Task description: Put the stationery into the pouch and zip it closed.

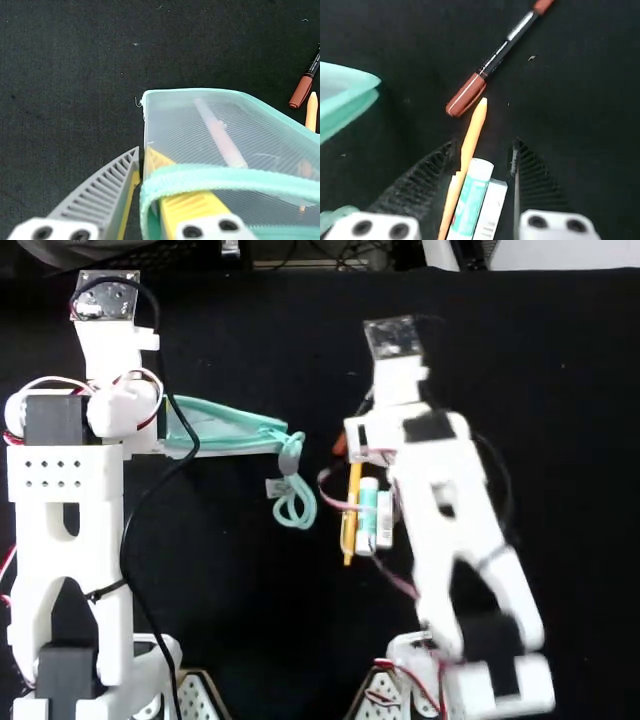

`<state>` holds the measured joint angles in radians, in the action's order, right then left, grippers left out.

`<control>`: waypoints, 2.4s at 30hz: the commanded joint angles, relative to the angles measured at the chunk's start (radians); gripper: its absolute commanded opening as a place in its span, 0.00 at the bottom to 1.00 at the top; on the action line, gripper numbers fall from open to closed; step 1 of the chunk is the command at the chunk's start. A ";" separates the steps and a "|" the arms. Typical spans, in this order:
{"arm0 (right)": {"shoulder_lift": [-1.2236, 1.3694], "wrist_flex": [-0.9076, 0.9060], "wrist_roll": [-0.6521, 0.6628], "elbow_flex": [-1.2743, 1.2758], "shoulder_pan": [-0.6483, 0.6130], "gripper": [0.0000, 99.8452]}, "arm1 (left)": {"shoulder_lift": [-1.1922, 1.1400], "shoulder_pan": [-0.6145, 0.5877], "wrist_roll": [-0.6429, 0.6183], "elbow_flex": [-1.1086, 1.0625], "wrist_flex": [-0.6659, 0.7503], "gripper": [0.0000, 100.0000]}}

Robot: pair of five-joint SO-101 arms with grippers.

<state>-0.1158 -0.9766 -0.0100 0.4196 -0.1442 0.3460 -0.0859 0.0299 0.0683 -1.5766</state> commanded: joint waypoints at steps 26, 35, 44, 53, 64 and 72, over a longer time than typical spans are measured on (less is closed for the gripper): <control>1.308 -0.201 -0.253 -1.659 0.092 0.20 | 0.011 0.007 -0.002 -0.004 -0.005 0.03; 1.535 -0.434 -0.161 -2.094 0.091 0.03 | 0.011 0.007 -0.002 -0.004 -0.005 0.03; 1.409 -0.506 -0.106 -2.091 0.086 0.01 | 0.011 0.007 -0.002 -0.004 -0.005 0.03; 1.233 -0.644 -0.106 -2.091 0.074 0.01 | 0.011 0.007 -0.002 -0.004 -0.005 0.03; 0.889 -0.792 -0.106 -2.086 0.040 0.01 | 0.011 0.007 -0.002 -0.004 -0.003 0.03; 0.595 -0.793 -0.109 -2.084 -0.078 0.01 | 0.009 0.007 -0.002 -0.004 -0.003 0.03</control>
<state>0.6299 -1.7622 -0.1281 -1.6195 -0.1688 0.3460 -0.0859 0.0299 0.0683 -1.5766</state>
